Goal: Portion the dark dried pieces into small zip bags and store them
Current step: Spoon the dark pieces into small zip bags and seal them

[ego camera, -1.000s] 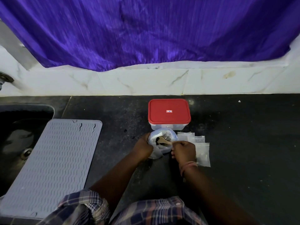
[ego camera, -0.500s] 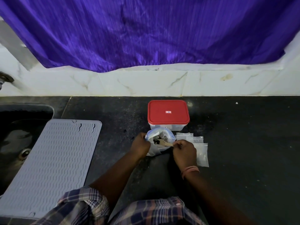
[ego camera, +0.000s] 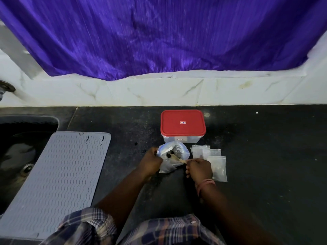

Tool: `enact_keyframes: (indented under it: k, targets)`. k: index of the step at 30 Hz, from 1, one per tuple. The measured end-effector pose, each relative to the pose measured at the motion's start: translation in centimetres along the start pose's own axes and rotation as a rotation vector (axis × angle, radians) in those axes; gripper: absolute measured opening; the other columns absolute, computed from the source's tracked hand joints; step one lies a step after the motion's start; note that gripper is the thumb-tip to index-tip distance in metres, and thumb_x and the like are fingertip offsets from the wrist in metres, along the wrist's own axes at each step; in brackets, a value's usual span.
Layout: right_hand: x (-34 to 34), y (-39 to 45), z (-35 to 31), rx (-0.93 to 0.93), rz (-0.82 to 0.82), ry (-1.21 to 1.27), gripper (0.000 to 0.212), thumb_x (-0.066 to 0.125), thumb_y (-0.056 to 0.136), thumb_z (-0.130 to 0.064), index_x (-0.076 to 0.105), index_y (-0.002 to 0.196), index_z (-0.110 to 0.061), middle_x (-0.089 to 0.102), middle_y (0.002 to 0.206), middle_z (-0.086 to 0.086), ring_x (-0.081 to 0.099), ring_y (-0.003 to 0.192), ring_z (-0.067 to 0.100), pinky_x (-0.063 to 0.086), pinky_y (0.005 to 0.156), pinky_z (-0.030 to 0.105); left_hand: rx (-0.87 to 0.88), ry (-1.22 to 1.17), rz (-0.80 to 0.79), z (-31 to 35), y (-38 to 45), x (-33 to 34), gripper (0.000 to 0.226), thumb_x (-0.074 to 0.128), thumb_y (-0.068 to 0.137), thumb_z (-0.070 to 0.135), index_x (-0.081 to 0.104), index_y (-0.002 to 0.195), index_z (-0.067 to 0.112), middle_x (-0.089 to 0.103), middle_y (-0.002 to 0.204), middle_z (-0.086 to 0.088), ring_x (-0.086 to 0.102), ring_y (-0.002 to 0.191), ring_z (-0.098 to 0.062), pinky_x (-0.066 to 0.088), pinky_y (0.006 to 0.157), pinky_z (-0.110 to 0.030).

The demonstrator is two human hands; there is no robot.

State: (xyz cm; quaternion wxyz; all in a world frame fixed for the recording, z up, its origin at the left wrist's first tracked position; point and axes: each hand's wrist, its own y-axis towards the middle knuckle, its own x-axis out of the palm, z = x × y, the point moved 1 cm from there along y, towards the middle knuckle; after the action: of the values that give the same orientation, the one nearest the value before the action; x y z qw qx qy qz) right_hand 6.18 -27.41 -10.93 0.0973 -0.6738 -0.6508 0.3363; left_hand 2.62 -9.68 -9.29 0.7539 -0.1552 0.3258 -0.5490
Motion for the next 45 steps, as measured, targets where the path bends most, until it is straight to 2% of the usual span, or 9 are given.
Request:
enact_keyframes:
  k: [5,9,12,17,23,27,35,39,45]
  targets:
    - [0.3,-0.8,-0.1,-0.110,0.014,-0.165,0.017,0.060,0.085,-0.031,0.076,0.080,-0.027,0.073,0.066,-0.005,0.071,0.064,0.016,0.061,0.071,0.035,0.006,-0.046,-0.014,-0.4,-0.1,-0.1,0.027,0.060,0.092,-0.001,0.058,0.114,0.014,0.069,0.100,-0.008,0.068,0.086,-0.020,0.053,0.061,-0.029]
    - [0.3,-1.1,-0.6,-0.090,0.014,-0.074,0.018,0.059,0.085,-0.022,0.075,0.077,-0.025,0.071,0.057,-0.003,0.070,0.053,0.018,0.062,0.068,0.045,-0.023,-0.078,0.011,-0.7,-0.1,-0.2,0.028,0.062,0.088,-0.006,0.059,0.106,0.015,0.070,0.100,-0.012,0.070,0.090,-0.027,0.059,0.071,-0.039]
    - [0.0,-0.8,-0.6,-0.091,0.048,-0.060,0.018,0.059,0.085,-0.022,0.075,0.076,-0.025,0.071,0.058,-0.003,0.070,0.056,0.019,0.062,0.068,0.045,-0.029,-0.042,0.017,-0.7,0.0,-0.3,0.025,0.057,0.089,-0.006,0.060,0.110,0.009,0.069,0.096,-0.012,0.067,0.081,-0.023,0.053,0.060,-0.031]
    - [0.0,1.1,0.3,-0.145,0.083,-0.047,0.020,0.053,0.071,-0.043,0.072,0.079,-0.044,0.072,0.066,-0.004,0.071,0.070,0.025,0.062,0.070,0.046,-0.028,-0.010,0.090,-0.1,0.0,-0.5,0.019,0.055,0.090,-0.001,0.059,0.101,0.014,0.068,0.100,-0.012,0.067,0.090,-0.026,0.054,0.066,-0.032]
    - [-1.0,-0.3,-1.5,-0.067,0.068,0.120,0.017,0.062,0.089,-0.011,0.074,0.078,-0.011,0.066,0.057,0.005,0.059,0.045,0.017,0.052,0.046,0.029,-0.026,0.065,0.125,0.0,0.8,-0.9,0.026,0.054,0.083,0.006,0.063,0.103,0.020,0.070,0.099,-0.008,0.068,0.094,-0.027,0.060,0.080,-0.041]
    - [-1.4,-0.8,-1.7,-0.068,0.043,0.179,0.015,0.062,0.091,-0.008,0.073,0.083,-0.002,0.063,0.062,0.010,0.054,0.047,0.016,0.046,0.042,0.027,-0.011,0.083,0.154,-2.5,3.7,-1.5,0.036,0.058,0.064,0.021,0.068,0.099,0.021,0.075,0.094,-0.009,0.073,0.086,-0.028,0.063,0.080,-0.049]
    - [-1.2,-2.1,-3.9,-0.146,-0.098,0.217,0.013,0.062,0.090,-0.006,0.074,0.084,-0.004,0.064,0.065,0.012,0.054,0.052,0.021,0.046,0.047,0.030,0.130,0.122,0.327,0.5,-0.3,-2.8,0.016,0.079,0.082,0.019,0.065,0.080,0.014,0.071,0.073,-0.003,0.070,0.068,-0.021,0.048,0.055,-0.026]
    - [-0.5,-2.7,-4.3,-0.260,-0.145,0.116,0.015,0.064,0.090,-0.009,0.074,0.079,-0.009,0.064,0.061,0.009,0.055,0.050,0.020,0.047,0.046,0.030,0.119,0.131,0.367,0.3,-0.4,-3.2,0.014,0.081,0.081,0.021,0.069,0.077,0.016,0.072,0.071,-0.001,0.071,0.068,-0.018,0.054,0.059,-0.028]
    - [0.3,-2.9,-3.5,-0.571,-0.041,-0.224,0.016,0.068,0.087,-0.021,0.072,0.073,-0.026,0.071,0.070,-0.010,0.066,0.069,0.007,0.055,0.071,0.030,0.078,0.035,0.350,0.1,-0.5,-3.5,0.007,0.079,0.084,0.016,0.075,0.080,0.013,0.076,0.070,-0.003,0.074,0.059,-0.014,0.063,0.063,-0.029]
